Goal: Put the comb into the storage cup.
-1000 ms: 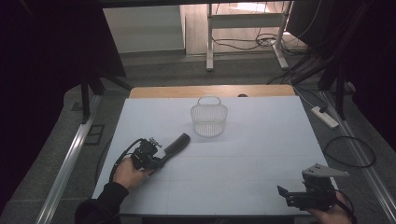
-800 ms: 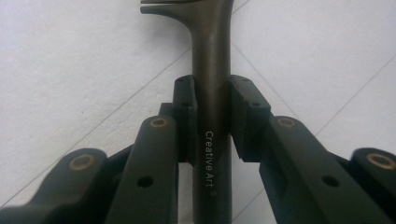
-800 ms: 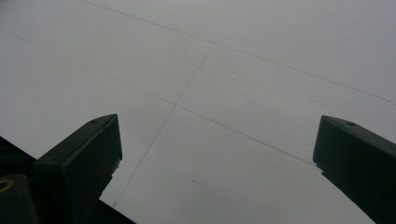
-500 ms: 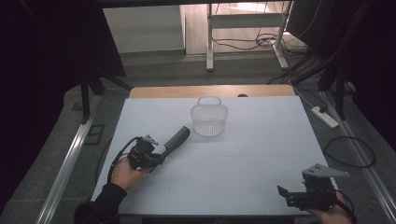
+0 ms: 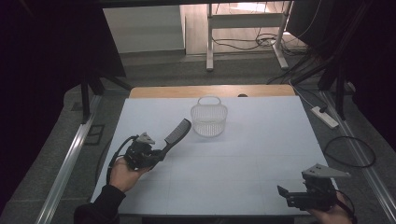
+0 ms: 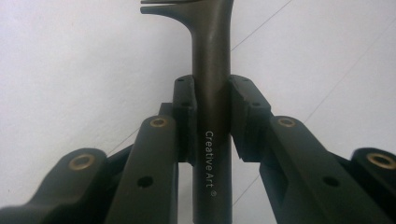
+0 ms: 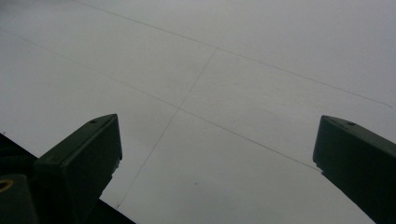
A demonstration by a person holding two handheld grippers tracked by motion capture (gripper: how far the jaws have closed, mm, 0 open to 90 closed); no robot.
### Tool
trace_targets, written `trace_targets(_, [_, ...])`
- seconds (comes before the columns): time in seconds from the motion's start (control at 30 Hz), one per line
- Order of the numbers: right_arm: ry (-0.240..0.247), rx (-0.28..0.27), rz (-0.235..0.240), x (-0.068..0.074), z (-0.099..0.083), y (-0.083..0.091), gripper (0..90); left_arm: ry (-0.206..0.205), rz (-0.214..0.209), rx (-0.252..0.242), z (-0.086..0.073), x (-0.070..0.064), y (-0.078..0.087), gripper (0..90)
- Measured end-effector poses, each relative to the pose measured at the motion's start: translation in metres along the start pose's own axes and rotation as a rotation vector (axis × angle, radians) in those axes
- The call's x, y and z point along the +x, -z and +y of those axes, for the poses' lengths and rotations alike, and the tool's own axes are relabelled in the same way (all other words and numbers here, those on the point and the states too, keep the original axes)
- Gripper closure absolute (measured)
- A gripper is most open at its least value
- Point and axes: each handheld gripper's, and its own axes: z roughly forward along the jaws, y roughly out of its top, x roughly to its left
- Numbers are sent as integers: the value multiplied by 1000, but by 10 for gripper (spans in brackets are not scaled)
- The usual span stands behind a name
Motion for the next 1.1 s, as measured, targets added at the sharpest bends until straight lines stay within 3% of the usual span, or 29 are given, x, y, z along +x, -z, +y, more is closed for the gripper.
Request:
trace_targets(0.37, [38, -50, 20, 1, 0, 3, 12, -10, -25, -89, 3, -12, 9, 734])
trace_targets(0.63, [59, -84, 39, 1, 3, 4, 9, -18, -43, -113, 4, -19, 12, 734])
trace_targets(0.87, [81, -113, 91, 2, 13, 3, 0, -21, -54, -129, 4, -23, 13, 734])
trace_targets(1.1, [63, -154, 169, 6, 27, 1, 0, -36, -58, -148, 7, -31, 14, 734])
